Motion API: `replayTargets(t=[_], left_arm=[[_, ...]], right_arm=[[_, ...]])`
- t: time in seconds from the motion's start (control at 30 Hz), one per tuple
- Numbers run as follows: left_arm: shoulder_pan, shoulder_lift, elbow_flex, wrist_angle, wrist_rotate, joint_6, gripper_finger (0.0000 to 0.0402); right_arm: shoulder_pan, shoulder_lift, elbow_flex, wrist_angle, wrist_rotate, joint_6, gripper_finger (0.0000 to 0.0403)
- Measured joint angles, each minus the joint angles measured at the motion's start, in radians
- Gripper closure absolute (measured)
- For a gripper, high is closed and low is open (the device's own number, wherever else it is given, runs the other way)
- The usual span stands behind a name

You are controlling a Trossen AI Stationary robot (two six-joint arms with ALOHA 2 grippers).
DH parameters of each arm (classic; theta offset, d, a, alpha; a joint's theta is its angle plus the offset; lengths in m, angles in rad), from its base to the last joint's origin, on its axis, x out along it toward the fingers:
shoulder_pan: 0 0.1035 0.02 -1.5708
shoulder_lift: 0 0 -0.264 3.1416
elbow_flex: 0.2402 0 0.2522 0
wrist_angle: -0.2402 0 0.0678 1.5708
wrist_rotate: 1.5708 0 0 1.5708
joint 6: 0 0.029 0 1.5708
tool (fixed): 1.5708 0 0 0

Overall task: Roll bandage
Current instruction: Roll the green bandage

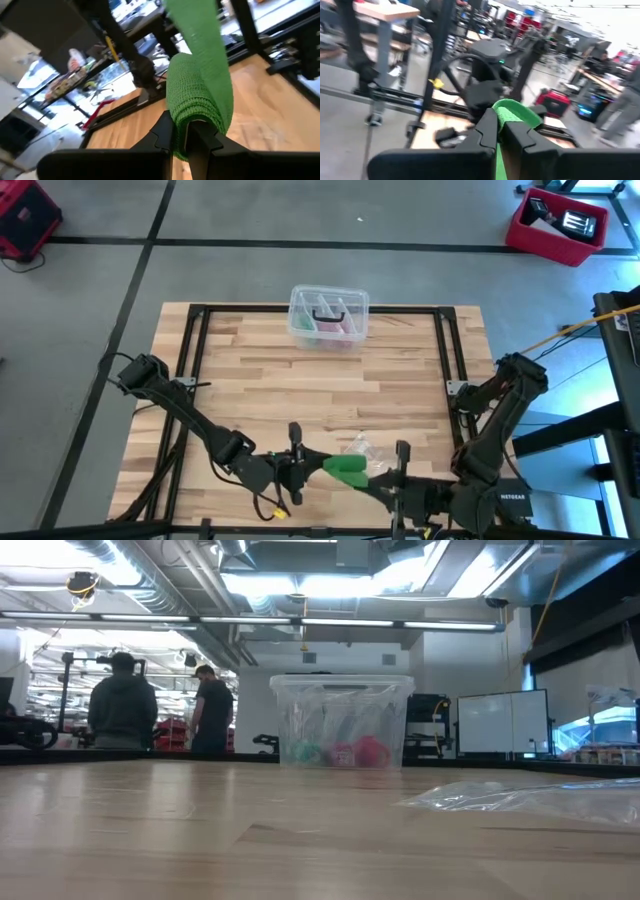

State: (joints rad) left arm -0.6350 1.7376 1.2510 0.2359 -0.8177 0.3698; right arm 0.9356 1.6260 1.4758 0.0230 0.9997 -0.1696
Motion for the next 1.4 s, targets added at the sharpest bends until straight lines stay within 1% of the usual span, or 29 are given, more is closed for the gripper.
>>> replayTargets(t=[0.13, 0.3, 0.47, 0.6, 0.83, 0.9, 1.0, 1.17, 1.3, 1.4], left_arm=[[-0.006, 0.006, 0.0, -0.012, 0.078, -0.014, 0.038], [-0.029, 0.015, 0.0, -0.016, 0.09, -0.013, 0.038], [-0.06, 0.015, 0.0, -0.005, 0.09, 0.008, 0.038], [-0.082, 0.015, 0.0, 0.048, 0.09, 0.059, 0.038], [-0.119, 0.015, -0.001, 0.132, 0.092, 0.188, 0.038], [-0.127, 0.015, -0.001, 0.159, 0.092, 0.231, 0.0381], [-0.135, 0.016, 0.015, 0.163, 0.092, 0.285, 0.0388], [-0.134, 0.016, 0.043, 0.171, 0.099, 0.324, 0.0389], [-0.132, 0.016, 0.045, 0.236, 0.104, 0.385, 0.0389], [-0.131, 0.016, 0.045, 0.266, 0.063, 0.452, 0.0392]], right_arm=[[-0.016, -0.02, 0.015, -0.084, 0.047, 0.016, 0.0391], [-0.059, -0.053, 0.015, -0.282, 0.045, 0.167, 0.0391], [-0.119, -0.066, 0.016, -0.516, 0.003, 0.379, 0.0391], [-0.166, -0.066, 0.014, -0.628, -0.064, 0.492, 0.0391], [-0.217, -0.064, -0.072, -0.571, -0.239, 0.525, 0.0391], [-0.218, -0.064, -0.108, -0.536, -0.27, 0.532, 0.0391], [-0.218, -0.063, -0.147, -0.475, -0.308, 0.528, 0.0391], [-0.218, -0.064, -0.202, -0.349, -0.391, 0.494, 0.0391], [-0.225, -0.064, -0.24, -0.233, -0.455, 0.473, 0.0391], [-0.225, -0.064, -0.261, -0.165, -0.506, 0.474, 0.0391]])
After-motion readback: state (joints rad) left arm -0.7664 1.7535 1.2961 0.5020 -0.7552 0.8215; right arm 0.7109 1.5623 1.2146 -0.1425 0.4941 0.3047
